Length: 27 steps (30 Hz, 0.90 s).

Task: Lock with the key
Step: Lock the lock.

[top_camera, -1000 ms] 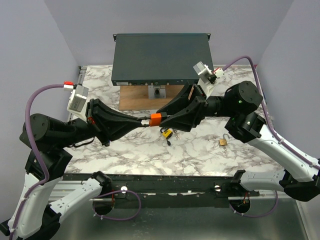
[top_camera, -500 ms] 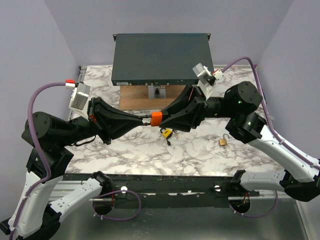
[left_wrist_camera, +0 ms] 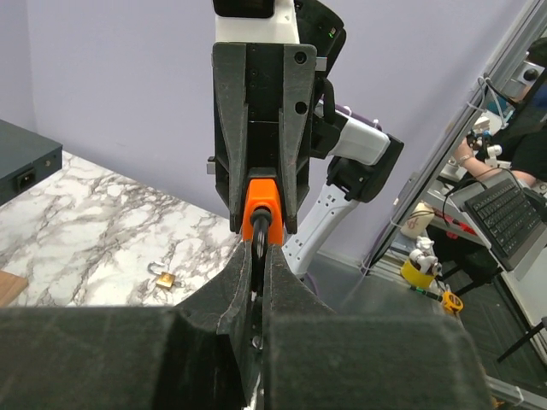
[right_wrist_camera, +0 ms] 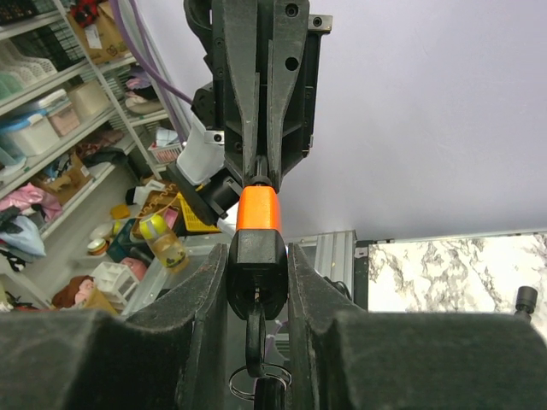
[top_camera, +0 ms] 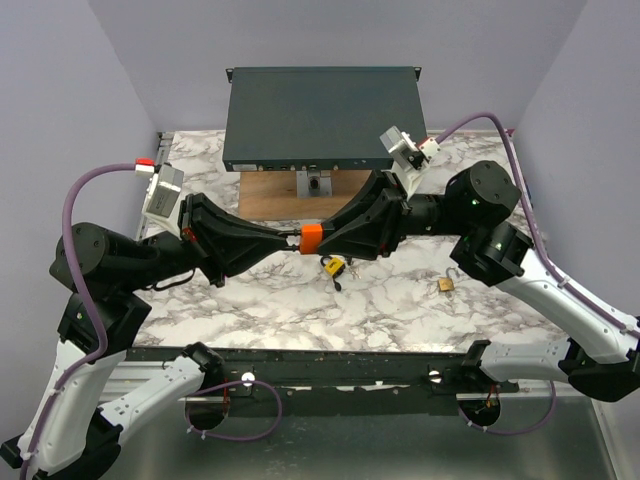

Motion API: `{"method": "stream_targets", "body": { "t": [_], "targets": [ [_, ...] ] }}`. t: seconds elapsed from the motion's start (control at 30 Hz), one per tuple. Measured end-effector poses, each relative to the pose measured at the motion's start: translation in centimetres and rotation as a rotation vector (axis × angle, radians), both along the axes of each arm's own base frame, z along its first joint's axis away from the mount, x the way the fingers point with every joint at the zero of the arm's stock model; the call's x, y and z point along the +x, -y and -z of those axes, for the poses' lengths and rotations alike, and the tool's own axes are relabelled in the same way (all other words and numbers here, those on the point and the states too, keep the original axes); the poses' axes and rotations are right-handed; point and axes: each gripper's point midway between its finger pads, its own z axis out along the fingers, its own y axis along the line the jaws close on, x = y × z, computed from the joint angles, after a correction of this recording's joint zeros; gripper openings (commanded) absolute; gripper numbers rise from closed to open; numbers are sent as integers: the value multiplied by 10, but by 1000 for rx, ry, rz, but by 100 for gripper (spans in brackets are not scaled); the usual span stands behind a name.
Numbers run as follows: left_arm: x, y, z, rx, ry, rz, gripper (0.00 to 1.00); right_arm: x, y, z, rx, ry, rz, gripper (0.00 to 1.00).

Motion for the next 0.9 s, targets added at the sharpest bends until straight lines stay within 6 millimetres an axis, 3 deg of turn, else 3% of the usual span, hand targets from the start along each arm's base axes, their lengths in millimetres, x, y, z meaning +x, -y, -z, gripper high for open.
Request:
{"method": "stream_targets", "body": {
  "t": [0.23, 0.9],
  "targets": [
    [6, 5, 7, -9, -11, 1, 0, 4, -4, 5, -22, -29, 13, 1],
    [11, 12, 2, -61, -10, -69, 0, 12, -7, -2, -58, -80, 91, 1]
  ]
}}
